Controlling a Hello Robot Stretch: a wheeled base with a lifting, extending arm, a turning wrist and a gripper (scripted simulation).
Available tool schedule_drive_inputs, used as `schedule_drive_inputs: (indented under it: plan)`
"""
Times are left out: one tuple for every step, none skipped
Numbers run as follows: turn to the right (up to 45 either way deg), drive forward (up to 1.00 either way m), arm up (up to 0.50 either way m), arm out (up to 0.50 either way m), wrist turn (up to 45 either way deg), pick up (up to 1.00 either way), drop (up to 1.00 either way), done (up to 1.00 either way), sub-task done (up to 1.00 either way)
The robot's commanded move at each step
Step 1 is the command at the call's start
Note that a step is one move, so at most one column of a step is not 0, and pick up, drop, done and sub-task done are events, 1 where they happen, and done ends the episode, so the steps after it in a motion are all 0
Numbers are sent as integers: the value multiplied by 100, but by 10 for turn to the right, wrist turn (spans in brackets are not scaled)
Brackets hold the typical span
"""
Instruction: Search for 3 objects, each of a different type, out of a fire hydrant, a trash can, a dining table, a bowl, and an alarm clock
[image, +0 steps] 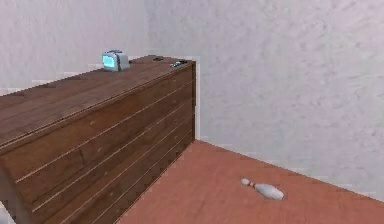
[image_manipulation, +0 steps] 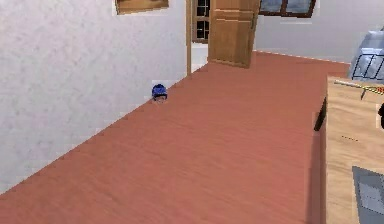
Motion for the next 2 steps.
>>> schedule_drive_inputs:
  plan:
    - [0,85,0,0,0,0,0,0,0]
    - [-330,0,0,0,0,0,0,0,0]
